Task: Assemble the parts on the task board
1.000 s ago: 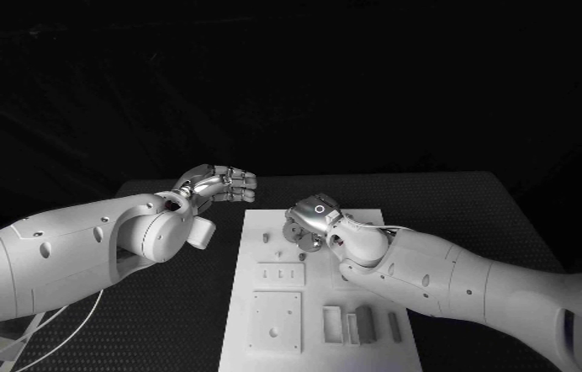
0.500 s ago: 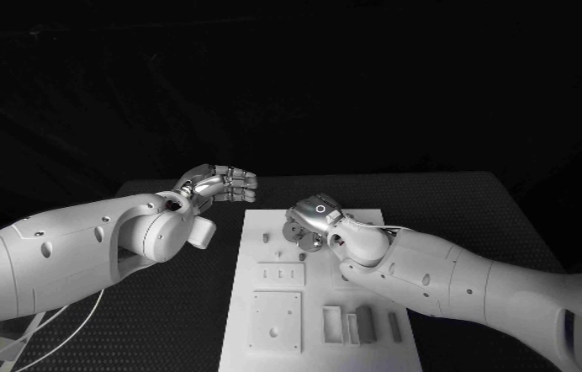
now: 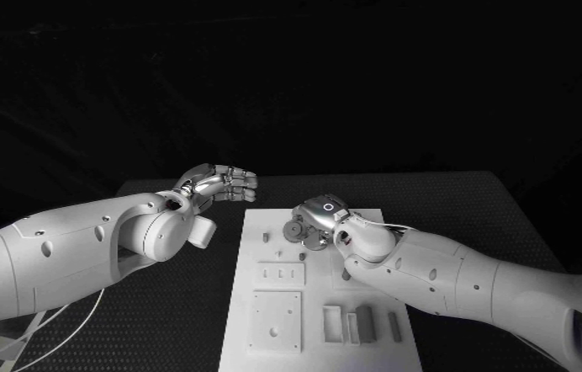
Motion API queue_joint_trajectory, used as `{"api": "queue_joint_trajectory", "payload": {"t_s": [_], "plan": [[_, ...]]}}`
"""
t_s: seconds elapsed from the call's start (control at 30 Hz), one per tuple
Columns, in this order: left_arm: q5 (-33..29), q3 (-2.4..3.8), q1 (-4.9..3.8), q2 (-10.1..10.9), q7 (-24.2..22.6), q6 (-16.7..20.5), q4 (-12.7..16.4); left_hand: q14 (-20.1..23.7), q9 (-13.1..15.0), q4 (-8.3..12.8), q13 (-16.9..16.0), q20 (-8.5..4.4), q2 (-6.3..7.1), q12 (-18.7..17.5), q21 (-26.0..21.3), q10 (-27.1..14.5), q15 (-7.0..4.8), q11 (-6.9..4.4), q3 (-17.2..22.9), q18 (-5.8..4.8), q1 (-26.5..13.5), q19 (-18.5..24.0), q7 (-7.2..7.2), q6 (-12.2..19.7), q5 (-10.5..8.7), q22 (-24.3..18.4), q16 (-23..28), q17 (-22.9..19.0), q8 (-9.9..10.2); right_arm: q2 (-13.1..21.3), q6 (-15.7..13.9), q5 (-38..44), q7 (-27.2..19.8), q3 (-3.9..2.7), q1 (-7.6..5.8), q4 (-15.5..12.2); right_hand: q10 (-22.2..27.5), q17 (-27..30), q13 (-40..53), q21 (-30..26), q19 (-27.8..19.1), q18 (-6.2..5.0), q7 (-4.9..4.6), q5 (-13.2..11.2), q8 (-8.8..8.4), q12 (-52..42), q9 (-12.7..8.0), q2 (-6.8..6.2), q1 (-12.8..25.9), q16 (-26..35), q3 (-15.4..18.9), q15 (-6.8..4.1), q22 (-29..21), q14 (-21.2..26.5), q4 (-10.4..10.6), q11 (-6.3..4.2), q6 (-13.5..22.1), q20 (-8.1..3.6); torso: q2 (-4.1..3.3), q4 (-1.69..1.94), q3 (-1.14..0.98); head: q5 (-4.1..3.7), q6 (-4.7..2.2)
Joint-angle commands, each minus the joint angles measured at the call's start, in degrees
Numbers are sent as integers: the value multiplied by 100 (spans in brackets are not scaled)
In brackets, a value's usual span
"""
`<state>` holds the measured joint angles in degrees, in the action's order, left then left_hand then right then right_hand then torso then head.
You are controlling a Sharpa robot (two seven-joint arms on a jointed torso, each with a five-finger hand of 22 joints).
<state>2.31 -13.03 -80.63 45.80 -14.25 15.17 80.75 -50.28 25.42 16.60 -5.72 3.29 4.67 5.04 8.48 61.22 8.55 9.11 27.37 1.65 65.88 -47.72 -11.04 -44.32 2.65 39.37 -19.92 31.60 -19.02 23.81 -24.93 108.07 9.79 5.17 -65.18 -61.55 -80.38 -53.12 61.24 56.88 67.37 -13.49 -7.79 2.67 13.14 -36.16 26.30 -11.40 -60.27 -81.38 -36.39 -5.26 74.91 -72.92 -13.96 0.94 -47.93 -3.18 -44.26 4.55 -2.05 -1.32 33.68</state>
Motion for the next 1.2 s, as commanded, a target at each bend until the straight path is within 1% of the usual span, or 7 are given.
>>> {"api": "queue_joint_trajectory", "payload": {"t_s": [0.03,0.37,0.63,0.8,0.97,1.07,1.2], "plan": [[-22,3,-7,-4,-56,-83,4,-7,-9,-2,9,-20,7,-27,-27,18,26,41,-45,70,-31,-40,9,-20,23,-7,31,7,25,8,353,-434,-140,0,1,31,17,4,13,-35,15,-151,0,11,15,18,13,27,13,27,-8,24,11,25,35,18,-14,-18,0,-2,-5,4,6],[-22,3,-7,3,-50,-85,4,-11,-13,-6,12,-19,7,-37,-30,16,26,48,-50,69,-39,-45,-7,-12,23,-7,35,12,32,34,778,-843,-221,0,-2,69,35,-4,44,-29,-7,-151,16,11,66,-7,46,263,128,5,37,12,33,49,69,4,-86,-14,-2,-1,-3,-6,8],[-22,3,-7,46,-51,-65,24,-11,-14,-5,12,-20,8,-39,-31,16,26,49,-51,69,-40,-45,-11,-11,23,-7,36,13,33,245,869,-971,-204,-3,-39,-176,39,-9,60,-20,-17,-151,40,10,120,-20,72,308,205,-12,72,-7,48,57,78,-18,-176,-12,0,-13,0,-4,11],[-22,3,-7,49,-54,-62,24,-11,-14,-4,12,-20,10,-41,-32,16,25,50,-51,70,-39,-45,-12,-10,23,-7,37,13,34,344,923,-985,-152,-7,-86,-330,39,-10,63,-17,-19,-151,46,10,130,-22,77,305,230,-16,82,-13,53,59,83,-23,-193,-12,-5,-27,-3,-28,-20],[-22,3,-7,59,-56,-57,23,-12,-15,-3,13,-20,11,-43,-33,16,25,50,-52,70,-38,-46,-14,-9,23,-7,38,14,35,472,618,-975,-95,-26,-113,-393,42,-9,66,-16,-22,-151,48,11,127,-23,76,274,266,-19,93,-17,56,63,96,-26,-187,-11,-7,-60,-9,-23,-46],[-22,3,-7,64,-58,-55,8,-12,-15,-3,13,-20,12,-44,-33,16,25,51,-52,70,-38,-46,-15,-9,23,-7,39,15,35,565,350,-1056,-179,-73,-119,-430,42,-8,67,-16,-20,-151,44,11,111,-23,69,251,280,-20,91,-16,57,64,107,-23,-159,-14,-5,-52,-17,-36,-59],[-22,2,-6,75,-66,-53,-40,-12,-16,-3,13,-20,13,-45,-34,16,25,51,-52,70,-38,-46,-15,-9,23,-7,40,15,36,773,-34,-1210,-346,-249,-134,-604,41,-6,68,-14,-15,-151,42,11,106,-24,68,224,259,-23,75,-15,57,62,99,-21,-148,-23,-1,-54,-23,-45,-75]]}}
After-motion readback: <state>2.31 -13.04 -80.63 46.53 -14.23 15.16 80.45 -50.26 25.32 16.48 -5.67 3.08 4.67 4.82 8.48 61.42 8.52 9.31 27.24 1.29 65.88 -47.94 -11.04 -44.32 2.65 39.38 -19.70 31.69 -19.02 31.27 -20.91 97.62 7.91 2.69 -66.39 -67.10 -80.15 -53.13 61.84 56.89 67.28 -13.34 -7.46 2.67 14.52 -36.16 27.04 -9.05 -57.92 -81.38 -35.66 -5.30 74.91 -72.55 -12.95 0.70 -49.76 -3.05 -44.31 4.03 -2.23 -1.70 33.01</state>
